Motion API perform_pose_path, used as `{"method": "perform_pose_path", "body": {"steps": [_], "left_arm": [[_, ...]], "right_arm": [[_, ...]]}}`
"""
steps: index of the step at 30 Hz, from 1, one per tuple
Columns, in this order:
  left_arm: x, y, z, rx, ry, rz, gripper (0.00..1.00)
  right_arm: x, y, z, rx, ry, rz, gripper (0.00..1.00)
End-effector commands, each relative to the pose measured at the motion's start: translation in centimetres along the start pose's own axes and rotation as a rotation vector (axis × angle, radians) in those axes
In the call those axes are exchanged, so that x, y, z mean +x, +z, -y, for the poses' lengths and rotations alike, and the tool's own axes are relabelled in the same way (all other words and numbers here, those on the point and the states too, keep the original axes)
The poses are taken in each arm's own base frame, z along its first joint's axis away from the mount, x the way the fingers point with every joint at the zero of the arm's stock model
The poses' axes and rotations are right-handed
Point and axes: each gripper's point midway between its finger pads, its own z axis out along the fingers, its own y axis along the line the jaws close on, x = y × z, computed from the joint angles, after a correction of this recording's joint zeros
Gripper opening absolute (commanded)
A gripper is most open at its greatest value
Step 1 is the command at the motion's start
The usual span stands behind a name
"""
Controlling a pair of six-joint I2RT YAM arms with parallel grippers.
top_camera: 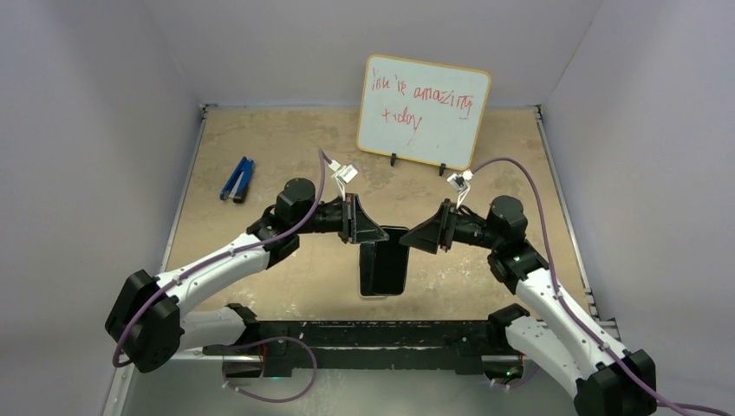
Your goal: Put the phone into the phone case
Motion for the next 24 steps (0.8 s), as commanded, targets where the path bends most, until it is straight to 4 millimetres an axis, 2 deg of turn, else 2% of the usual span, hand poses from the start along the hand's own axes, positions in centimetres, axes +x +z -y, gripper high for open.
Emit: {"method": "perform_pose_path", "body": {"steps": [1,5,7,9,11,14,16,20,23,24], "left_arm": [[-3.5,-0.9,4.4,0.129,0.067,0.139,0.0],[-3.9,-1.1,5.3,0.17,0.069,0.163,0.0],[-3.9,-1.1,5.5,0.18,0.071,0.161,0.0],[-3.9,-1.0,5.2,0.17,0.069,0.157,0.0],[-3.8,-0.7,4.0,0.118,0.072,0.154,0.0],[-3.2,-0.7,0.0,-0.082,0.065,0.142,0.0],[-3.1,-0.8,-1.3,-0.136,0.064,0.139,0.0],[-3.0,-0.8,-2.1,-0.165,0.053,0.137,0.0],[-3.1,-0.9,-1.2,-0.112,0.047,0.153,0.0],[-3.3,-1.1,-0.7,-0.079,0.035,0.169,0.0]], "right_arm": [[0.6,-0.4,-0.5,-0.043,0.001,0.011,0.68],[1.5,-0.3,-0.4,-0.072,0.037,-0.007,0.7],[1.5,-0.2,-0.3,-0.074,0.038,-0.007,0.65],[1.2,-0.2,-0.5,-0.075,0.032,0.005,0.53],[0.7,-0.2,-0.2,-0.051,0.036,0.029,0.39],[0.0,-0.2,0.4,0.005,0.009,0.068,0.14],[-0.4,-0.2,1.1,0.036,0.005,0.093,0.0],[-0.2,0.2,1.6,0.035,0.04,0.085,0.0],[0.3,0.1,1.9,0.031,0.054,0.078,0.0],[0.5,0.1,1.8,0.026,0.059,0.075,0.07]]}}
